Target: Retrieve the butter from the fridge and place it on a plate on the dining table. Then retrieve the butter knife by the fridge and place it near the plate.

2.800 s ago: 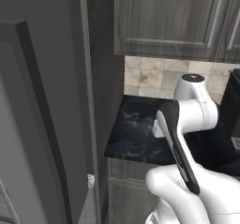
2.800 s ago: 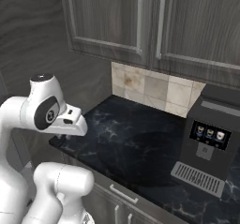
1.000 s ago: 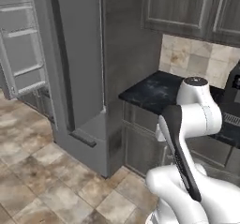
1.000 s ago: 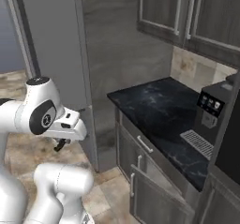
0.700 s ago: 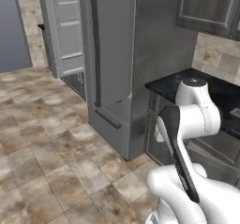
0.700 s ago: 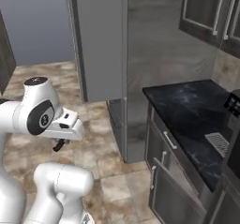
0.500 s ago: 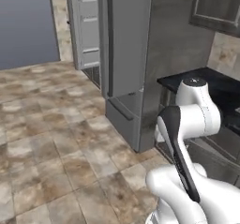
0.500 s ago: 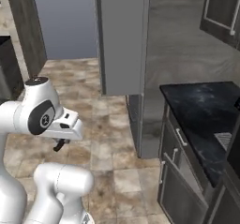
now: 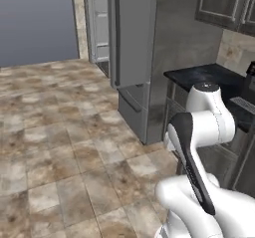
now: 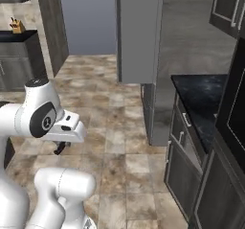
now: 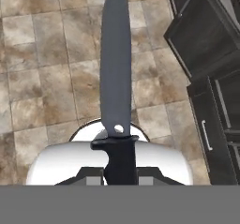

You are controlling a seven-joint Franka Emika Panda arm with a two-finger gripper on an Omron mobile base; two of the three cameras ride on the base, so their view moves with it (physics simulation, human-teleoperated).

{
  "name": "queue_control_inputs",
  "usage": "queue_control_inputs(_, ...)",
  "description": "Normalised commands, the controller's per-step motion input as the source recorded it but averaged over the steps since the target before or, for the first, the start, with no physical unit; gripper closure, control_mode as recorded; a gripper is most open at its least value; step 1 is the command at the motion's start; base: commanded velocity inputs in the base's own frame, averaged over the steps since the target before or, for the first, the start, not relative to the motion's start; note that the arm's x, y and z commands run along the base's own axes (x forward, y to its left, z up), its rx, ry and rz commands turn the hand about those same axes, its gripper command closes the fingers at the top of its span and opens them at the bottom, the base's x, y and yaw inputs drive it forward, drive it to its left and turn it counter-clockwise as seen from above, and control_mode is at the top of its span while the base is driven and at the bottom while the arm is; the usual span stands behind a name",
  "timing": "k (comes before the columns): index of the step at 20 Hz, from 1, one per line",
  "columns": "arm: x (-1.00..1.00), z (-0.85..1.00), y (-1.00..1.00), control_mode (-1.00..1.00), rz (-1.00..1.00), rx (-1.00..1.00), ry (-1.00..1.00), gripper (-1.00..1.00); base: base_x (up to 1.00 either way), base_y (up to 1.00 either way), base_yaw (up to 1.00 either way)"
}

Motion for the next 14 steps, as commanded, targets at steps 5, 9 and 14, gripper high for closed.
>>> queue_control_inputs(5, 0.0, 0.0, 0.0, 1.0, 0.0, 0.0, 0.0, 1.0, -1.0, 0.37, 0.09)
queue_control_inputs(9, 0.0, 0.0, 0.0, 1.0, 0.0, 0.0, 0.0, 1.0, -1.0, 0.67, 0.1)
queue_control_inputs(14, 0.0, 0.0, 0.0, 1.0, 0.0, 0.0, 0.0, 1.0, -0.93, 0.16, 0.38)
